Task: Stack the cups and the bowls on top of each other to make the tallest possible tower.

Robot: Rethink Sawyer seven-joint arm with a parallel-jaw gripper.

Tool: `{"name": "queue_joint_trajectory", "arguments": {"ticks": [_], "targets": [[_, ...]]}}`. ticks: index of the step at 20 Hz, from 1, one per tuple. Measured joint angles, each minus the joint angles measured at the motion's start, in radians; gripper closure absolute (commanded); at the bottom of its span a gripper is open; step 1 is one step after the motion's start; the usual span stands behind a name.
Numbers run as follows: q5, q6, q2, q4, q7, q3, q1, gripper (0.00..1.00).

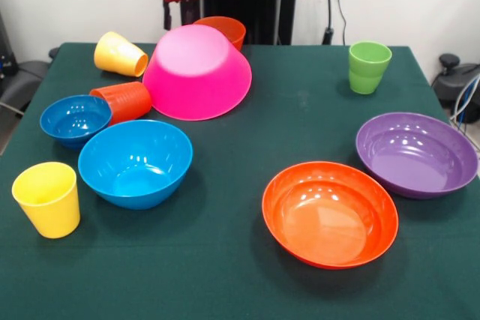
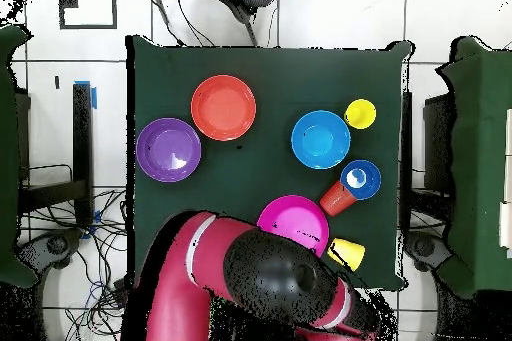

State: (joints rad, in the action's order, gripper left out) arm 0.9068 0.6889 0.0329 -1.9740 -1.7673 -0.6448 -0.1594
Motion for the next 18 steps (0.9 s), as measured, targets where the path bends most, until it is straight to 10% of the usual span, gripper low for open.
{"name": "queue_joint_trajectory", "arguments": {"ticks": [18], "targets": [[0.089, 0.125, 0.042, 0.058, 0.026, -0.053, 0.003, 0.0]]}}
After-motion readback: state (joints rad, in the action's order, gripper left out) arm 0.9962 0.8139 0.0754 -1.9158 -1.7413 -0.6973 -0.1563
